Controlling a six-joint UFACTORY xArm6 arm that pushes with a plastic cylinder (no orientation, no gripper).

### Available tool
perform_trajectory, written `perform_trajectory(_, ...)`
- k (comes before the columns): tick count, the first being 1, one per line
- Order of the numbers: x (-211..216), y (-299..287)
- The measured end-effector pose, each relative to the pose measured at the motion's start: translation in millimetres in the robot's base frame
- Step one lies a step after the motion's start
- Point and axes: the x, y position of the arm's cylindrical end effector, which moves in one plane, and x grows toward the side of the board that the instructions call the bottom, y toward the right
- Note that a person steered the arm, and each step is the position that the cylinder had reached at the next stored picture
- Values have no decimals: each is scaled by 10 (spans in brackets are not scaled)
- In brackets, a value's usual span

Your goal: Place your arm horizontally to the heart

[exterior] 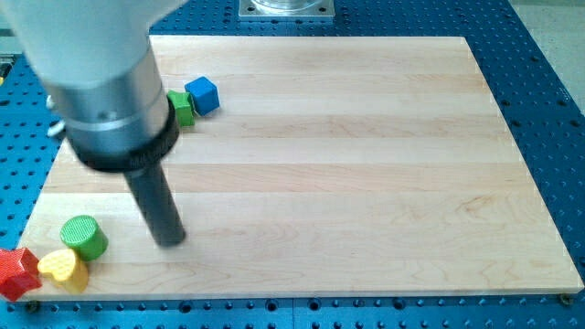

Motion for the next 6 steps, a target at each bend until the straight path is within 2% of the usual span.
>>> perform_trajectory(1, 347, 1)
perform_trajectory(3, 343, -63)
perform_trajectory(6, 317, -473)
